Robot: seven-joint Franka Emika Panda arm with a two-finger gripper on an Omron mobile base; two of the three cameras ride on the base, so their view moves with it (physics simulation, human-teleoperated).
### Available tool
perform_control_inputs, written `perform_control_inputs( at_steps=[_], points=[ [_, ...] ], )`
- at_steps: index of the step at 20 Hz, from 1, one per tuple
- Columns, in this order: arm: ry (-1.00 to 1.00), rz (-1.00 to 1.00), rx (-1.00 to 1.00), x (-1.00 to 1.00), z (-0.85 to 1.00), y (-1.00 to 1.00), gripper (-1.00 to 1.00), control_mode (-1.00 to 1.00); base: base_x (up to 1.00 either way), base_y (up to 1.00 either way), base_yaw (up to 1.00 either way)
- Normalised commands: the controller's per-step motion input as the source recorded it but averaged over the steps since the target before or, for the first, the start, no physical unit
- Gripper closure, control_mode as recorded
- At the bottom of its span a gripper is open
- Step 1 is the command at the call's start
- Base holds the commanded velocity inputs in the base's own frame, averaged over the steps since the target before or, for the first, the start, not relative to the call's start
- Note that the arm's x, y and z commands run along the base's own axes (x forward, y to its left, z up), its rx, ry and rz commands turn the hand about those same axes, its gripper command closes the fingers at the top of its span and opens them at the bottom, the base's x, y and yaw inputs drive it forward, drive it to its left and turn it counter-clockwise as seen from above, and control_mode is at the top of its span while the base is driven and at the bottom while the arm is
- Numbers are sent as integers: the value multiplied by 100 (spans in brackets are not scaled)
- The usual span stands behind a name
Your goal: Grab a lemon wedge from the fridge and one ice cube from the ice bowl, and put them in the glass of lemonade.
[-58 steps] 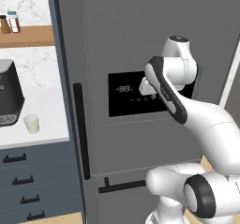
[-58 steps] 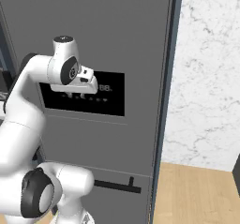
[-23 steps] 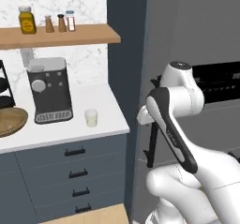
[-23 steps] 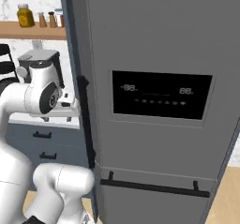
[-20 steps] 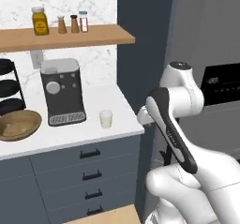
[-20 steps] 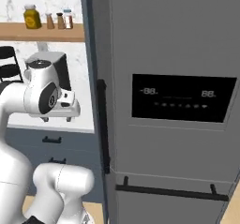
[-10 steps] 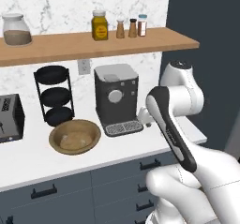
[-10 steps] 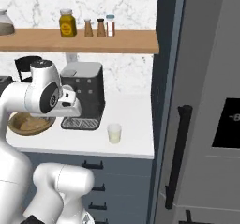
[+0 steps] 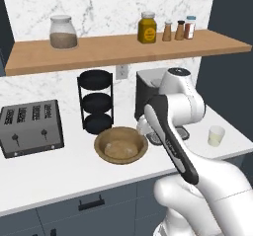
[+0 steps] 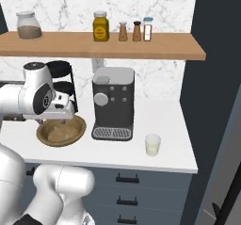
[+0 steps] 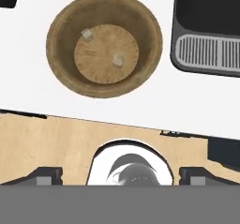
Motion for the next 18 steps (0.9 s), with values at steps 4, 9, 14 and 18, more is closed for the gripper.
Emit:
perform_control_inputs(
  at_steps=[4,9,14,18],
  points=[
    [2,0,0,16,-57,100,-100,-100,0,0,0],
    [3,0,0,57,-44,71,-100,-100,0,0,0],
    [2,4,0,55,-23,0,-100,-100,0,0,0],
    [5,0,-2,49,-18,0,-100,-100,0,0,0]
  ],
)
